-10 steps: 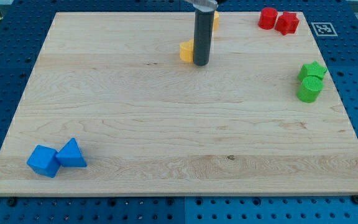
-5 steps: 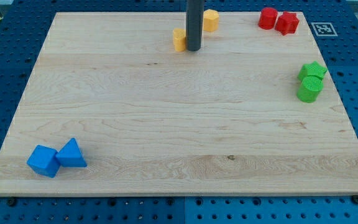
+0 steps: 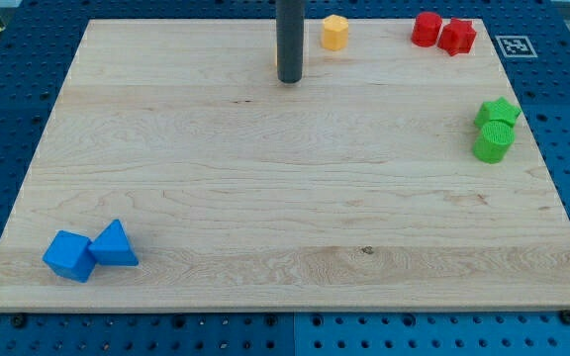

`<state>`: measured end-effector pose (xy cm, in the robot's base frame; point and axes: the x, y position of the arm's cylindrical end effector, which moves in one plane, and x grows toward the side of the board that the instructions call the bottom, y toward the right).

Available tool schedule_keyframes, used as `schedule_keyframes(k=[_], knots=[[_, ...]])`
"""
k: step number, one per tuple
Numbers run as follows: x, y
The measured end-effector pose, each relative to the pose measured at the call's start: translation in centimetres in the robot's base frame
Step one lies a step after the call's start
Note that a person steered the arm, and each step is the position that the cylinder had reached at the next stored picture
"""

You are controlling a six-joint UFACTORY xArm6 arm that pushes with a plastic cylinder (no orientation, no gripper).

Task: Place the yellow blocks at the top center

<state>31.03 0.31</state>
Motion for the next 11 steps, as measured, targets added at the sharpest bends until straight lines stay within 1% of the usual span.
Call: schedule_keyframes(k=[1, 2, 6, 7, 8, 9, 10, 11], knots=[[-1.9, -0.8], [-2.4, -1.5], [-4.6, -1.4], [-3.0, 1.0], [-1.3, 6.7], [-2.0, 11.9], [-4.7, 13.8], [-7.3, 11.2]])
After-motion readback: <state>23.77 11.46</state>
